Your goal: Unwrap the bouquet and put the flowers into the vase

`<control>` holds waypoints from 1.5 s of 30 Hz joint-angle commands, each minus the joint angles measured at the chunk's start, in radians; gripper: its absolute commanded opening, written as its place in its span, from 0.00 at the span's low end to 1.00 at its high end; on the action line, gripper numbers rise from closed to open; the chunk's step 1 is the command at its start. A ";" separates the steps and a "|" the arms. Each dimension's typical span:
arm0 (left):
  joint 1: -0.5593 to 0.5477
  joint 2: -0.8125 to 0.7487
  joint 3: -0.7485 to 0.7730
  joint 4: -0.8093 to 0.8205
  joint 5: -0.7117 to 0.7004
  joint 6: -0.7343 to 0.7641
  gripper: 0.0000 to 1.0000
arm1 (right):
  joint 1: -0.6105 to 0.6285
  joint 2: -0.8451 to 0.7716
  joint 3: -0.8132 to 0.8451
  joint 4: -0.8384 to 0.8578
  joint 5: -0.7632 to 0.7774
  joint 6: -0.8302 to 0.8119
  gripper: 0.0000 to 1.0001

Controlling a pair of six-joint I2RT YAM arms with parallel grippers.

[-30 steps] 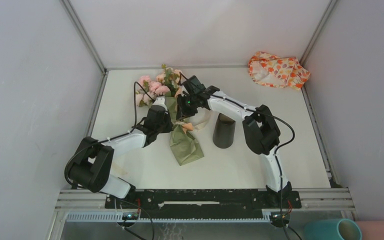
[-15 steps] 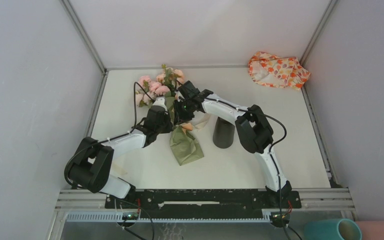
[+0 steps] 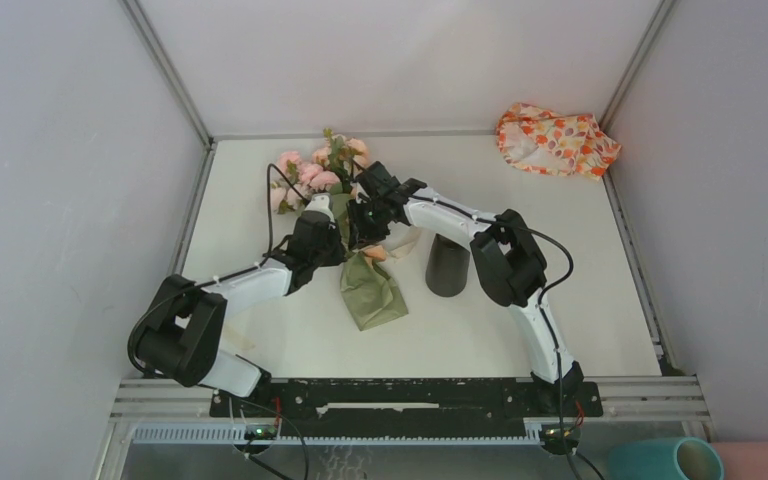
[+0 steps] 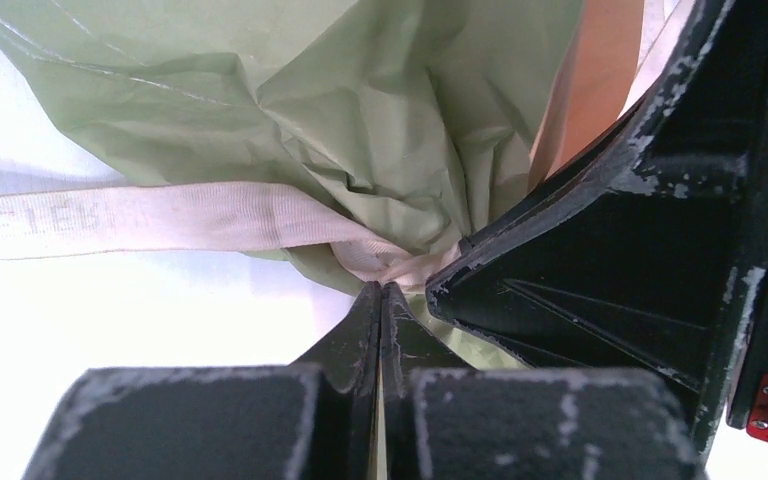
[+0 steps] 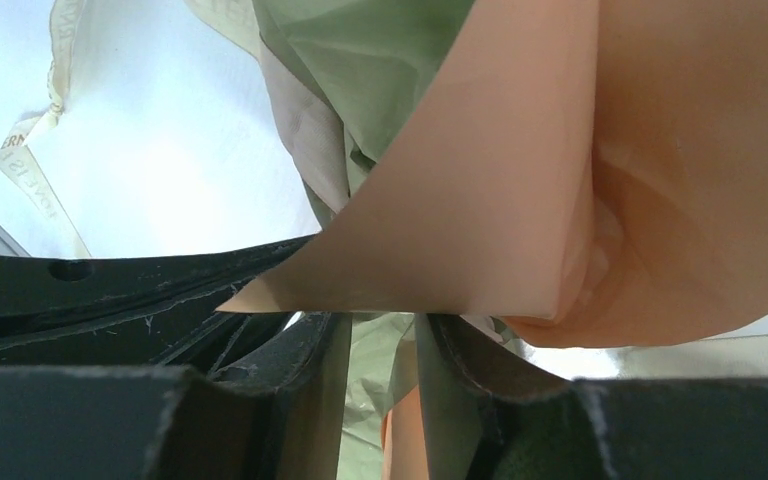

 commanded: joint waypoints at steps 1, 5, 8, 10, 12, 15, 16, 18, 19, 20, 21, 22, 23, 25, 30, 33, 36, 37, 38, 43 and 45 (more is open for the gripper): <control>0.006 -0.032 -0.006 0.025 -0.002 -0.011 0.00 | 0.015 0.013 0.037 -0.022 0.045 -0.040 0.38; 0.006 -0.030 -0.006 0.027 0.001 -0.013 0.00 | 0.025 0.024 0.045 -0.034 0.084 -0.044 0.37; 0.006 -0.035 -0.009 0.027 -0.001 -0.011 0.00 | 0.027 0.041 0.059 -0.048 0.116 -0.048 0.33; 0.006 -0.037 -0.011 0.027 -0.001 -0.011 0.00 | 0.027 0.050 0.070 -0.058 0.127 -0.050 0.26; 0.006 -0.036 -0.011 0.029 0.001 -0.011 0.00 | 0.027 0.053 0.075 -0.062 0.136 -0.050 0.19; 0.006 -0.034 -0.009 0.029 0.003 -0.011 0.00 | 0.026 0.051 0.077 -0.061 0.149 -0.043 0.04; 0.006 -0.034 -0.009 0.028 0.002 -0.012 0.00 | 0.026 0.046 0.077 -0.061 0.152 -0.040 0.00; 0.006 -0.038 -0.009 0.025 0.000 -0.014 0.00 | 0.026 0.030 0.074 -0.062 0.160 -0.038 0.00; 0.006 -0.042 -0.011 0.021 -0.004 -0.016 0.00 | 0.025 0.020 0.072 -0.062 0.164 -0.037 0.00; 0.006 -0.047 -0.012 0.017 -0.011 -0.018 0.00 | 0.024 0.009 0.066 -0.062 0.169 -0.038 0.00; 0.007 -0.055 -0.012 0.007 -0.025 -0.025 0.00 | 0.021 -0.006 0.058 -0.062 0.173 -0.038 0.00; 0.010 -0.064 -0.013 -0.003 -0.035 -0.032 0.00 | 0.016 -0.023 0.049 -0.059 0.174 -0.036 0.00; 0.014 -0.071 -0.011 -0.015 -0.045 -0.041 0.00 | 0.011 -0.048 0.036 -0.055 0.176 -0.033 0.00; 0.029 -0.085 -0.009 -0.039 -0.059 -0.062 0.00 | -0.010 -0.088 0.003 -0.041 0.173 -0.024 0.00; 0.097 -0.114 -0.020 -0.072 -0.049 -0.110 0.00 | -0.069 -0.166 -0.058 -0.025 0.154 -0.010 0.00; 0.131 -0.129 -0.036 -0.079 -0.046 -0.124 0.00 | -0.105 -0.194 -0.091 -0.019 0.150 -0.010 0.00; 0.153 -0.141 -0.042 -0.097 -0.061 -0.138 0.00 | -0.138 -0.212 -0.113 -0.013 0.148 -0.005 0.00; 0.161 -0.145 -0.044 -0.096 -0.065 -0.142 0.00 | -0.146 -0.217 -0.118 -0.013 0.148 -0.004 0.00; 0.167 -0.150 -0.046 -0.122 -0.068 -0.148 0.00 | -0.156 -0.220 -0.122 -0.010 0.148 -0.002 0.00; 0.205 -0.169 -0.051 -0.156 -0.082 -0.169 0.00 | -0.207 -0.237 -0.136 -0.005 0.150 0.004 0.00; 0.215 -0.178 -0.051 -0.171 -0.093 -0.173 0.00 | -0.228 -0.244 -0.138 -0.004 0.149 0.005 0.00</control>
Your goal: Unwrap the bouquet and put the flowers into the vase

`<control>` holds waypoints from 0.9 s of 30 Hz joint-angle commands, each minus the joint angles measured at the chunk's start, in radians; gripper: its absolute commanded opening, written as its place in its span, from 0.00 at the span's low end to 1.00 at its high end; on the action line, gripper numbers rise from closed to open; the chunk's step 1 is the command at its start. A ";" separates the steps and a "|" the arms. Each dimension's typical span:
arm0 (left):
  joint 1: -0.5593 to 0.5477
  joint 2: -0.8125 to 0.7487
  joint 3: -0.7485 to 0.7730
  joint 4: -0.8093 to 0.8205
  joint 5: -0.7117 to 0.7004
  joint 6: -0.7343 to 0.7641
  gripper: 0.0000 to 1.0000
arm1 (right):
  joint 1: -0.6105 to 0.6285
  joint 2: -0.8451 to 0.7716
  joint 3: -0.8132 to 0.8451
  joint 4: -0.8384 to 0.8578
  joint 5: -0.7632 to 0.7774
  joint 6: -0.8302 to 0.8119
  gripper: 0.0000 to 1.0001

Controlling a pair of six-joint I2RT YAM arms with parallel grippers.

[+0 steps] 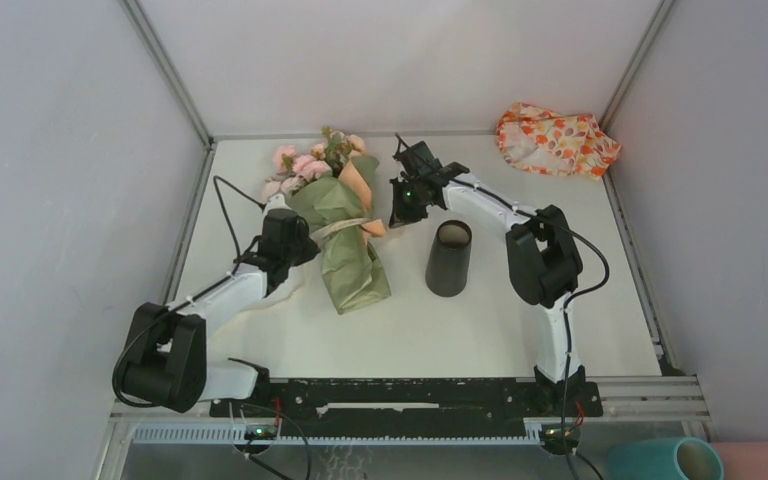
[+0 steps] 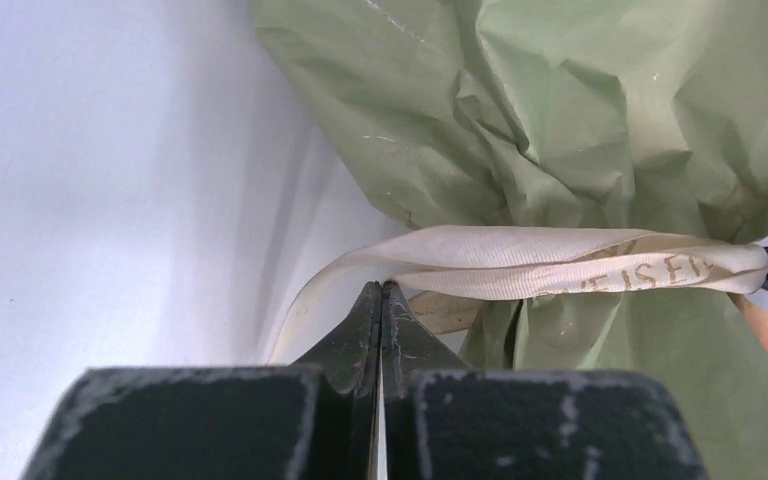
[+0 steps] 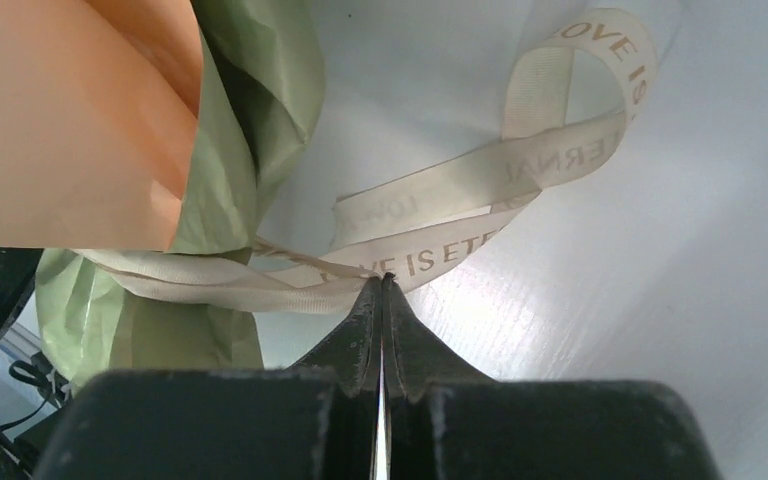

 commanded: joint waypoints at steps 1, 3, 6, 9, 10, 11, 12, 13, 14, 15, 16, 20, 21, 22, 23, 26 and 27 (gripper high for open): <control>0.045 -0.044 -0.011 -0.073 -0.077 -0.011 0.00 | -0.072 -0.084 -0.001 0.025 0.056 0.002 0.00; 0.052 -0.052 -0.013 -0.083 -0.088 -0.012 0.00 | -0.095 -0.090 -0.001 0.028 0.056 0.005 0.00; 0.063 -0.063 -0.014 -0.101 -0.104 -0.012 0.00 | -0.132 -0.097 -0.003 0.029 0.055 0.010 0.00; 0.075 -0.073 -0.014 -0.117 -0.118 -0.012 0.00 | -0.163 -0.105 -0.012 0.034 0.056 0.014 0.00; 0.080 -0.076 -0.016 -0.120 -0.120 -0.011 0.00 | -0.173 -0.107 -0.014 0.037 0.054 0.014 0.00; 0.083 -0.078 -0.015 -0.123 -0.122 -0.011 0.00 | -0.183 -0.110 -0.014 0.038 0.048 0.013 0.00; 0.087 -0.080 -0.015 -0.125 -0.121 -0.010 0.00 | -0.188 -0.112 -0.013 0.038 0.044 0.009 0.00; 0.089 -0.081 -0.014 -0.125 -0.119 -0.010 0.00 | -0.189 -0.115 -0.012 0.038 0.041 0.004 0.00; 0.089 -0.083 -0.014 -0.125 -0.118 -0.011 0.00 | -0.187 -0.117 -0.008 0.038 0.035 -0.003 0.00; 0.089 -0.085 -0.012 -0.125 -0.117 -0.011 0.00 | -0.181 -0.119 0.001 0.034 0.033 -0.011 0.00; 0.089 -0.087 -0.010 -0.128 -0.118 -0.011 0.00 | -0.168 -0.121 0.010 0.028 0.042 -0.025 0.00; 0.089 -0.127 0.000 -0.151 -0.117 -0.008 0.00 | -0.056 -0.116 0.067 -0.018 0.083 -0.081 0.04; 0.088 -0.143 0.004 -0.161 -0.116 -0.008 0.00 | -0.022 -0.112 0.078 -0.023 0.087 -0.094 0.08; 0.089 -0.159 0.011 -0.175 -0.114 -0.007 0.00 | 0.013 -0.107 0.086 -0.029 0.090 -0.104 0.12; 0.089 -0.178 0.019 -0.190 -0.115 -0.005 0.00 | 0.044 -0.102 0.095 -0.034 0.095 -0.112 0.14; 0.089 -0.242 0.054 -0.246 -0.116 -0.005 0.00 | 0.128 -0.083 0.131 -0.041 0.102 -0.130 0.21; 0.088 -0.265 0.069 -0.263 -0.118 -0.005 0.00 | 0.147 -0.077 0.142 -0.041 0.100 -0.131 0.23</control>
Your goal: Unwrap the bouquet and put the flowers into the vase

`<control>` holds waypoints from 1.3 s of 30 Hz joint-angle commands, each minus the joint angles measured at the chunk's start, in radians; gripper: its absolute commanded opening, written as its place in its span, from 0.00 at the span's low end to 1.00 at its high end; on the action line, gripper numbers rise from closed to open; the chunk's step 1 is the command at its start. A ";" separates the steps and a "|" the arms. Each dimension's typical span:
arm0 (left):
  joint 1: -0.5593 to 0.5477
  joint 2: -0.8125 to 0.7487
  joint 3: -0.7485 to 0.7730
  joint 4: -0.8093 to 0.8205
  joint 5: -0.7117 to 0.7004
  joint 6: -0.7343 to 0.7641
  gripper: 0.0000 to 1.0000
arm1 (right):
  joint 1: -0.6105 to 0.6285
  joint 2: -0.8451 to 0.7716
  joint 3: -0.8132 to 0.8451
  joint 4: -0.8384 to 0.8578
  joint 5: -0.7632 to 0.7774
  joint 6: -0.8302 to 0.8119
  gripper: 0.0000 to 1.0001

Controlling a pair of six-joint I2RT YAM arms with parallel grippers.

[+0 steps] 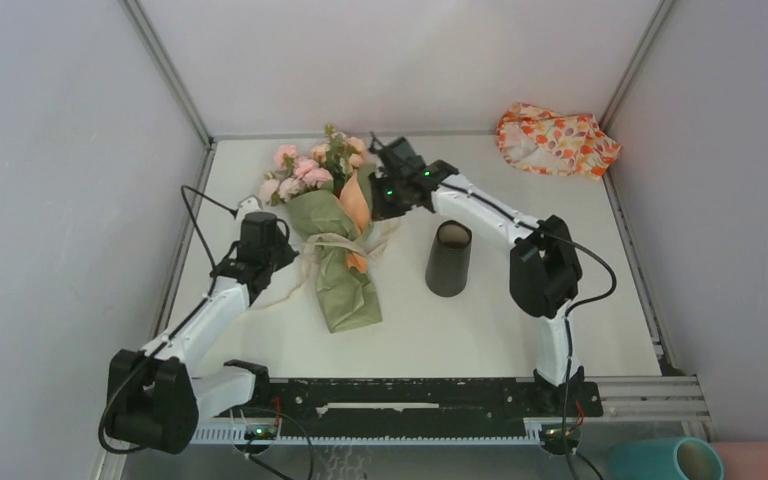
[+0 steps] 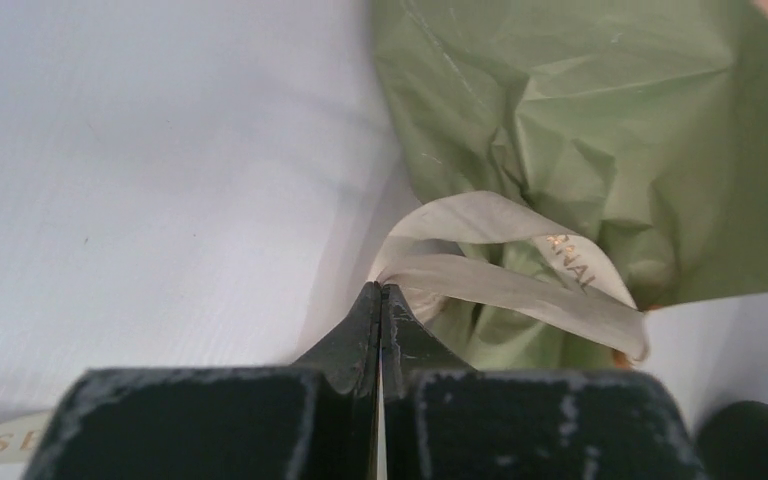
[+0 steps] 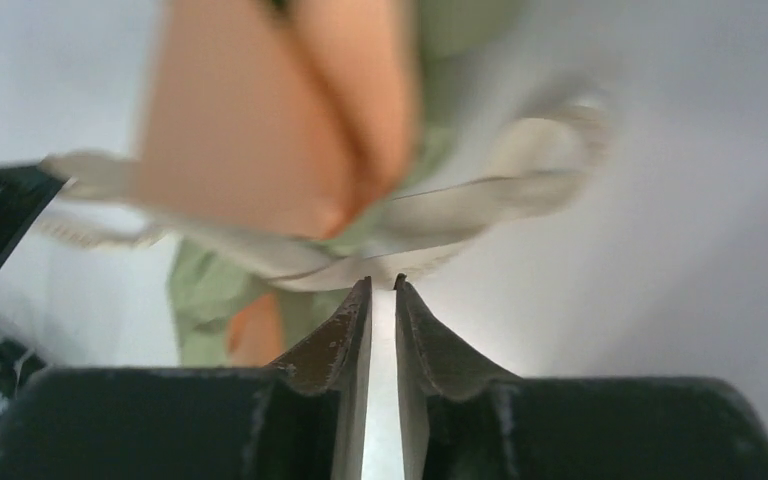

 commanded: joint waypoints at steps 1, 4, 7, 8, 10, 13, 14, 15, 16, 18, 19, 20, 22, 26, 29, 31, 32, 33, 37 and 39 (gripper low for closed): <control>0.007 -0.113 0.088 -0.077 -0.024 0.007 0.00 | 0.102 -0.015 0.084 -0.007 0.003 -0.054 0.25; 0.006 -0.168 0.145 -0.121 -0.029 0.010 0.00 | 0.131 0.010 0.113 -0.009 -0.032 -0.052 0.32; 0.007 -0.194 0.192 -0.157 -0.030 0.011 0.00 | 0.152 0.030 0.137 -0.006 -0.063 -0.051 0.37; 0.007 -0.197 0.202 -0.160 -0.028 0.009 0.00 | 0.160 0.037 0.146 -0.005 -0.073 -0.051 0.38; 0.006 -0.198 0.214 -0.161 -0.019 0.003 0.00 | 0.174 0.059 0.166 -0.005 -0.087 -0.051 0.38; 0.007 -0.192 0.226 -0.159 -0.003 -0.004 0.00 | 0.194 0.106 0.216 -0.018 -0.105 -0.049 0.38; 0.007 -0.192 0.229 -0.159 0.001 -0.006 0.00 | 0.198 0.122 0.236 -0.021 -0.112 -0.046 0.38; 0.006 -0.195 0.231 -0.159 0.004 -0.008 0.00 | 0.202 0.134 0.247 -0.022 -0.119 -0.043 0.38; 0.006 -0.196 0.234 -0.159 0.006 -0.007 0.00 | 0.207 0.143 0.255 -0.020 -0.127 -0.040 0.38; 0.006 -0.196 0.236 -0.159 0.005 -0.006 0.01 | 0.218 0.155 0.267 -0.015 -0.139 -0.034 0.38; 0.007 -0.193 0.234 -0.150 0.013 -0.008 0.01 | 0.221 0.159 0.271 -0.012 -0.143 -0.031 0.38; 0.007 -0.185 0.234 -0.138 0.025 -0.011 0.01 | 0.228 0.161 0.273 -0.009 -0.149 -0.028 0.38; 0.007 -0.158 0.237 -0.104 0.066 -0.020 0.01 | 0.233 0.159 0.273 0.003 -0.166 -0.020 0.38; 0.006 -0.099 0.286 -0.075 0.119 -0.039 0.00 | 0.245 0.160 0.272 0.012 -0.176 -0.017 0.39; 0.007 -0.096 0.320 -0.072 0.127 -0.040 0.00 | 0.248 0.170 0.275 0.014 -0.183 -0.016 0.40; 0.006 -0.107 0.346 -0.079 0.126 -0.035 0.00 | 0.250 0.183 0.285 0.014 -0.184 -0.015 0.40; 0.006 -0.114 0.361 -0.085 0.123 -0.032 0.01 | 0.248 0.193 0.296 0.014 -0.185 -0.015 0.40; 0.007 -0.123 0.373 -0.092 0.121 -0.029 0.01 | 0.247 0.203 0.306 0.013 -0.185 -0.013 0.40; 0.007 -0.162 0.414 -0.120 0.109 -0.022 0.01 | 0.243 0.237 0.347 0.008 -0.182 -0.010 0.40; 0.006 -0.186 0.426 -0.130 0.102 -0.020 0.01 | 0.236 0.248 0.357 0.010 -0.180 -0.006 0.40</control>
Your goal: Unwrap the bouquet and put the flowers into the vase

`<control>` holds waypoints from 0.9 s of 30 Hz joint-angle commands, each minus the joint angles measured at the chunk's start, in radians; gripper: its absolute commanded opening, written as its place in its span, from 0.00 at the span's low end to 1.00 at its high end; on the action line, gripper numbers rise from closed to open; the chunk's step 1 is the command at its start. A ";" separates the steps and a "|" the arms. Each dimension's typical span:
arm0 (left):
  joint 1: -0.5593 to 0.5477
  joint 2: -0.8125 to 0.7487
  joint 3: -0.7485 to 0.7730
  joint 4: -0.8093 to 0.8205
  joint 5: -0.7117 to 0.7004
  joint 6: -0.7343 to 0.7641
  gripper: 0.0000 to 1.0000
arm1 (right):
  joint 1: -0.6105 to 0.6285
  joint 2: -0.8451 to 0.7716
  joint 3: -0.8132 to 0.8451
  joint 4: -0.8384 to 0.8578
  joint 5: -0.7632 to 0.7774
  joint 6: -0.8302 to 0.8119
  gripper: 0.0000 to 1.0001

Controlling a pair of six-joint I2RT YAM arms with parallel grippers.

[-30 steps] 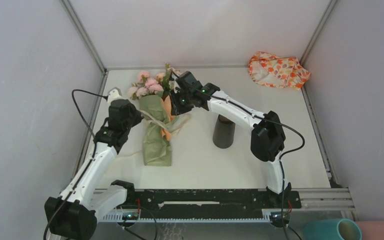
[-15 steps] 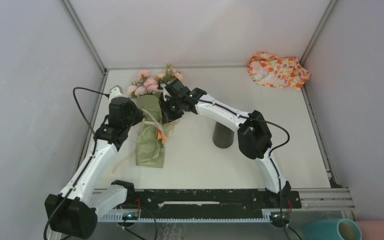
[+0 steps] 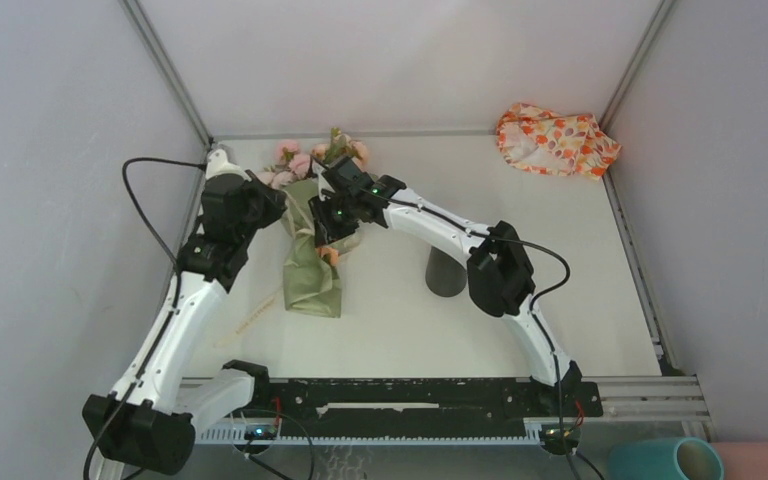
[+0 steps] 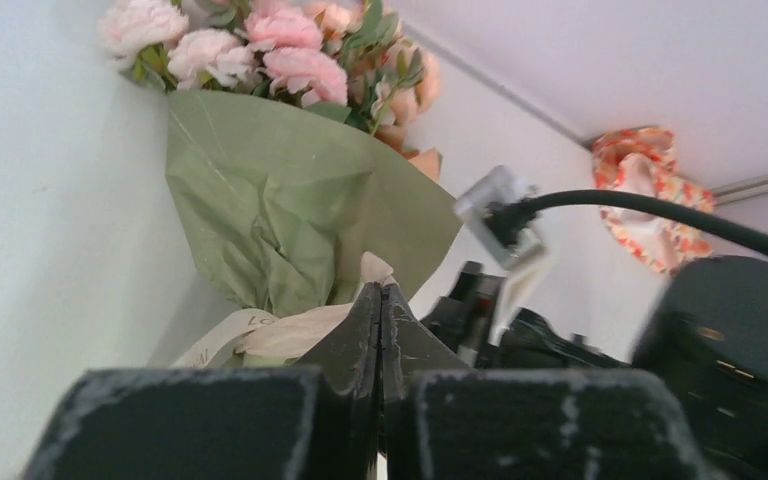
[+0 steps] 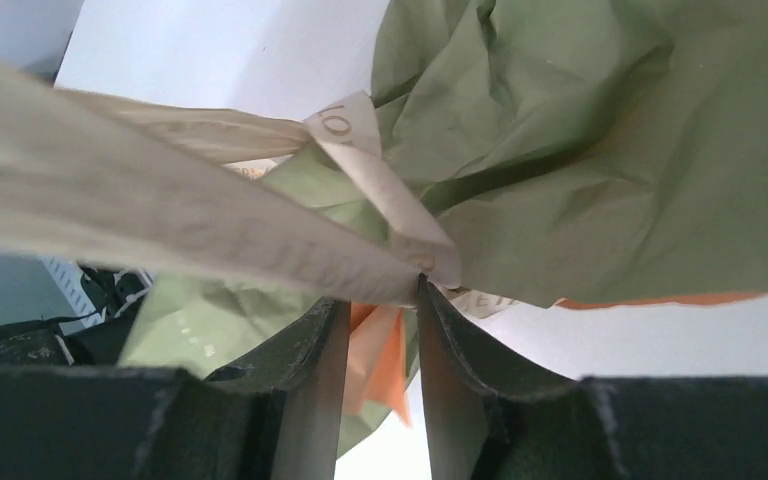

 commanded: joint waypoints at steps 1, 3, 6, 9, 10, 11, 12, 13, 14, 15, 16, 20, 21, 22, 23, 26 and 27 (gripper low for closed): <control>0.005 -0.084 0.078 0.010 0.000 0.007 0.02 | -0.012 0.025 0.058 0.025 -0.009 0.018 0.40; 0.005 -0.105 0.090 0.001 -0.005 0.009 0.02 | -0.022 0.035 0.061 0.032 -0.012 0.026 0.40; 0.005 -0.127 0.103 -0.011 -0.009 0.009 0.03 | -0.039 0.051 0.070 0.042 -0.016 0.041 0.40; 0.006 -0.143 0.102 -0.015 -0.005 0.005 0.03 | -0.055 0.069 0.092 0.043 -0.016 0.050 0.40; 0.006 -0.148 0.099 -0.016 -0.007 0.004 0.03 | -0.057 0.072 0.096 0.043 -0.014 0.052 0.39; 0.006 -0.151 0.094 -0.017 -0.012 0.004 0.04 | -0.062 0.072 0.099 0.045 -0.012 0.056 0.39; 0.006 -0.153 0.087 -0.019 -0.017 0.003 0.04 | -0.066 0.070 0.099 0.047 -0.009 0.057 0.38; 0.006 -0.156 0.081 -0.020 -0.023 0.003 0.04 | -0.070 0.066 0.099 0.048 -0.001 0.058 0.37; 0.006 -0.155 0.072 -0.020 -0.029 0.004 0.04 | -0.074 0.061 0.099 0.050 0.004 0.060 0.36; 0.006 -0.155 0.063 -0.020 -0.034 0.004 0.04 | -0.078 0.055 0.099 0.050 0.009 0.061 0.33; 0.006 -0.152 0.055 -0.020 -0.039 0.004 0.04 | -0.083 0.047 0.098 0.051 0.018 0.062 0.27; 0.006 -0.120 0.009 -0.016 -0.061 0.004 0.04 | -0.100 0.006 0.093 0.054 0.052 0.058 0.14; 0.006 -0.112 -0.006 -0.009 -0.067 0.004 0.04 | -0.104 -0.006 0.091 0.053 0.056 0.057 0.14; 0.006 -0.098 -0.020 -0.003 -0.072 0.004 0.04 | -0.109 -0.018 0.086 0.054 0.057 0.058 0.13; 0.006 -0.088 -0.033 0.003 -0.076 0.003 0.04 | -0.114 -0.032 0.078 0.059 0.057 0.058 0.12; 0.006 -0.054 -0.080 0.027 -0.083 -0.001 0.03 | -0.124 -0.086 0.035 0.080 0.056 0.058 0.12; 0.006 -0.041 -0.094 0.037 -0.083 -0.002 0.03 | -0.126 -0.099 0.024 0.084 0.054 0.058 0.12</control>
